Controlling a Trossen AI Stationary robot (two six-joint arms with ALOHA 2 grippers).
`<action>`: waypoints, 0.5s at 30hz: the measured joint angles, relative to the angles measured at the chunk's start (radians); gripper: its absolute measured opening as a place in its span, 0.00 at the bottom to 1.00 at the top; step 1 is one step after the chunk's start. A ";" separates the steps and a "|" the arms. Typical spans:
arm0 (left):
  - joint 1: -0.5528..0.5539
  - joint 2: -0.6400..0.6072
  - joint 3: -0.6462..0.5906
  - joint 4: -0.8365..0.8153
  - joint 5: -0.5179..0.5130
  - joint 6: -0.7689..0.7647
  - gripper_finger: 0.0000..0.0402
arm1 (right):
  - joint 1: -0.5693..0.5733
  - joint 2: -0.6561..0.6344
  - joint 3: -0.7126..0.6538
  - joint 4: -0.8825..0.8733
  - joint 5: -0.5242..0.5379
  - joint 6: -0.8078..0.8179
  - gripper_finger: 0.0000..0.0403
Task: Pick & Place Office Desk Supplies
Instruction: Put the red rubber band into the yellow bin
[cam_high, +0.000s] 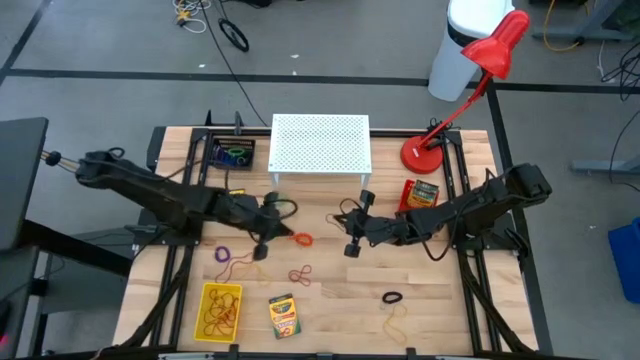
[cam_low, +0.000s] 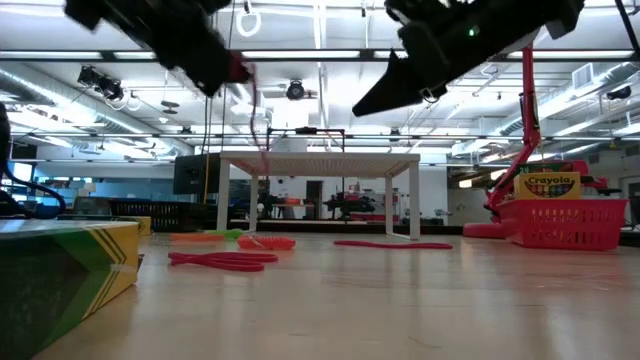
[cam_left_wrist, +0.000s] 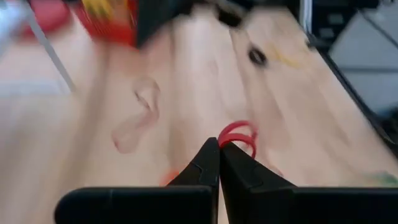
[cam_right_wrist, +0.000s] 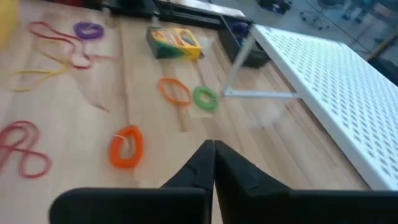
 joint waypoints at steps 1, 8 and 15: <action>-0.020 -0.011 0.034 -0.094 0.000 -0.036 0.01 | -0.007 -0.001 -0.005 -0.002 0.006 0.006 0.05; -0.184 -0.003 0.267 -0.560 0.151 -0.333 0.01 | -0.025 -0.002 -0.010 -0.011 -0.004 0.022 0.07; -0.325 0.002 0.320 -0.673 0.317 -0.716 0.01 | -0.024 -0.002 -0.010 -0.013 -0.029 0.022 0.02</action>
